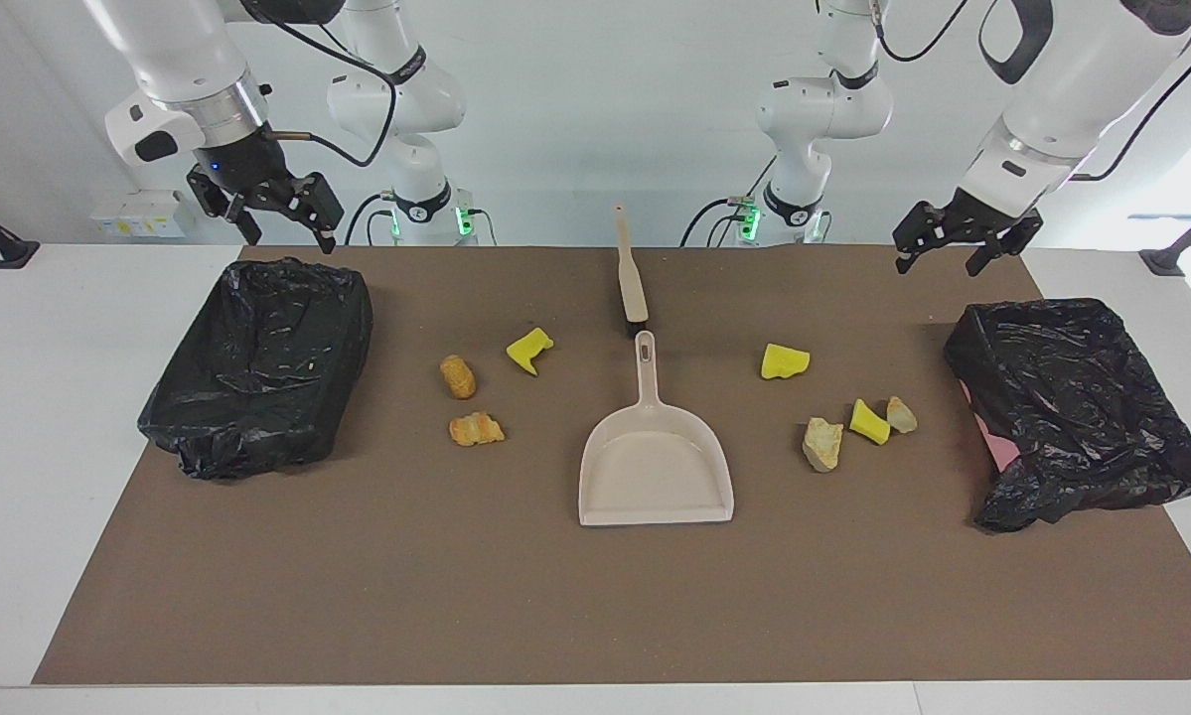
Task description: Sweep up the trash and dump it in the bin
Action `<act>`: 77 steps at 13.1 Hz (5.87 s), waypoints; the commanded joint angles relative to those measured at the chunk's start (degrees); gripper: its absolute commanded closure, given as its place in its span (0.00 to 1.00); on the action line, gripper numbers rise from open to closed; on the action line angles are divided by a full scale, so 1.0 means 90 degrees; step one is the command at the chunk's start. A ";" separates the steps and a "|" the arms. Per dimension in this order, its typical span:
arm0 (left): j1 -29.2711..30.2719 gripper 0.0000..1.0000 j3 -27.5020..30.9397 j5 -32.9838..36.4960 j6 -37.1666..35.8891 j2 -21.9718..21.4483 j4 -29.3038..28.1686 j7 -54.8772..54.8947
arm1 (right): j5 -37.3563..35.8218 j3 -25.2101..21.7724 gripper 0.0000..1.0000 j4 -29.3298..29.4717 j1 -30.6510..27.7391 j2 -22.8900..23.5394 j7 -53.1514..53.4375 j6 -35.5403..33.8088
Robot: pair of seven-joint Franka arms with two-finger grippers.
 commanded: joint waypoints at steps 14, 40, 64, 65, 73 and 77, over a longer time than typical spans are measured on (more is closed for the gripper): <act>-0.2213 0.00 0.0052 -0.0055 0.4219 -0.1048 -0.4484 -0.1713 | 0.0006 0.0928 0.00 -0.1111 0.0790 0.0272 0.0595 0.1651; -0.4725 0.00 -0.2311 -0.0055 0.5402 -0.1478 -0.5775 -0.7018 | -0.0414 0.0919 0.94 -0.0838 0.3586 0.3106 0.3158 0.4338; -0.2081 1.00 -0.2243 0.0160 0.4183 -0.1420 -0.4800 -0.5956 | -0.0998 0.0909 1.00 -0.1822 0.2335 0.1818 -0.6803 0.3126; -0.1750 1.00 -0.2243 0.0160 0.4095 -0.1420 -0.4634 -0.5712 | -0.1223 0.0918 1.00 -0.2037 0.2355 0.1700 -0.6812 0.3175; 0.0691 1.00 -0.2262 0.0540 0.3878 -0.1264 -0.4144 -0.3615 | -0.1703 0.0948 1.00 -0.2410 0.2686 0.1416 -0.7184 0.3195; 0.2049 1.00 -0.2263 0.0540 0.4181 -0.1088 -0.4154 -0.1925 | -0.1655 0.0948 1.00 -0.2566 0.2716 0.1397 -0.7096 0.3331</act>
